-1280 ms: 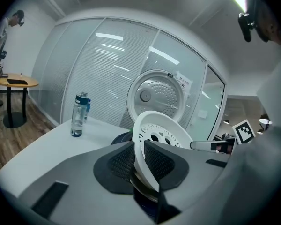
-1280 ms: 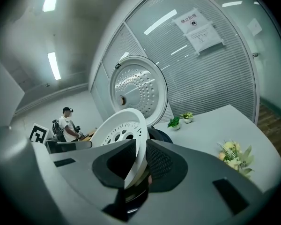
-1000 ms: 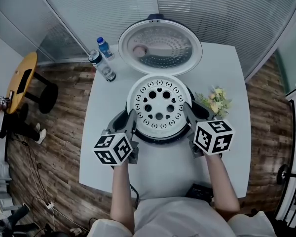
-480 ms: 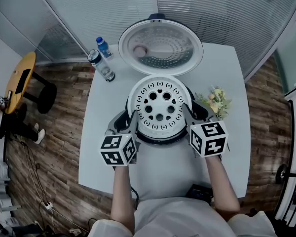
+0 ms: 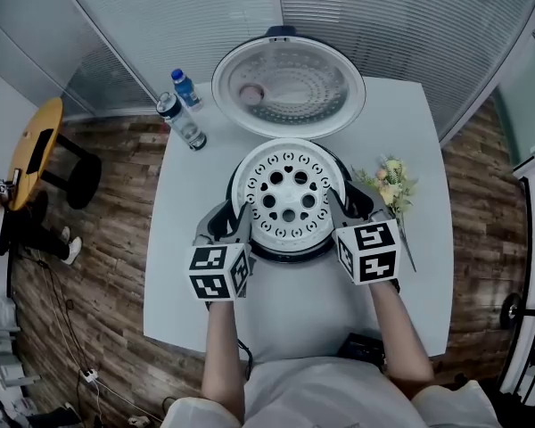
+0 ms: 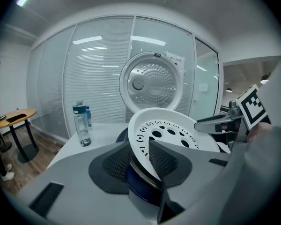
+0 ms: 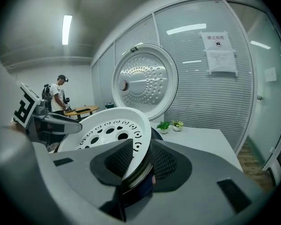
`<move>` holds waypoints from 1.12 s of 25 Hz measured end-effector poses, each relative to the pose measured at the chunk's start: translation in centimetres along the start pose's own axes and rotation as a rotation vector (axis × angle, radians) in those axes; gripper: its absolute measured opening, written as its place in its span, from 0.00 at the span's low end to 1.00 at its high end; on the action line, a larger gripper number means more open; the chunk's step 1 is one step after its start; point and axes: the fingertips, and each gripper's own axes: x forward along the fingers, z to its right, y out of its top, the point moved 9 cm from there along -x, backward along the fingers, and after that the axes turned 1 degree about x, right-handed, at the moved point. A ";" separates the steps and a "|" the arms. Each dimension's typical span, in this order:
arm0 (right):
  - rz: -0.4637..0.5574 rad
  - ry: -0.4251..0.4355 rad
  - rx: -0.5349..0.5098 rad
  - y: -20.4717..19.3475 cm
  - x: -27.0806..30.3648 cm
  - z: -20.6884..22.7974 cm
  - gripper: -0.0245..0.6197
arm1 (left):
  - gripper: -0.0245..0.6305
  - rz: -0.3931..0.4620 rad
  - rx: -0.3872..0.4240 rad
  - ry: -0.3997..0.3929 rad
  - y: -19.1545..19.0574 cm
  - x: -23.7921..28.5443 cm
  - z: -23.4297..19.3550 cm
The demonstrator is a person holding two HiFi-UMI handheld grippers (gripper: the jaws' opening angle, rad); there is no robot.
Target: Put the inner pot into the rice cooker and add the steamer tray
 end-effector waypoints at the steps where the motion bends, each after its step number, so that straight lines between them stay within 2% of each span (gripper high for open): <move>1: -0.004 -0.006 -0.009 -0.1 0.1 0.0 0.20 | 0.22 -0.009 0.021 0.010 -0.1 0.1 0.0; 4: -0.010 -0.026 -0.048 -0.3 0.0 -0.3 0.21 | 0.22 -0.045 0.153 0.066 -0.4 0.3 0.4; 6: -0.010 -0.036 -0.067 -0.2 0.3 -0.4 0.21 | 0.22 -0.049 0.193 0.087 -0.3 0.5 0.5; 17: -0.001 -0.037 -0.088 -0.7 -0.3 -0.1 0.21 | 0.22 -0.049 0.192 0.082 -0.7 0.6 1.0; 23: 0.039 -0.038 -0.070 0.0 -1.9 -0.2 0.21 | 0.22 -0.039 0.185 0.081 -0.5 -0.4 1.0; 25: 0.054 -0.035 -0.057 0.1 -2.6 -0.4 0.20 | 0.22 -0.018 0.170 0.078 -0.3 -1.0 0.9; 28: 0.087 -0.014 -0.048 -0.2 -4.6 -0.5 0.16 | 0.20 0.089 0.117 0.058 0.5 -2.8 1.2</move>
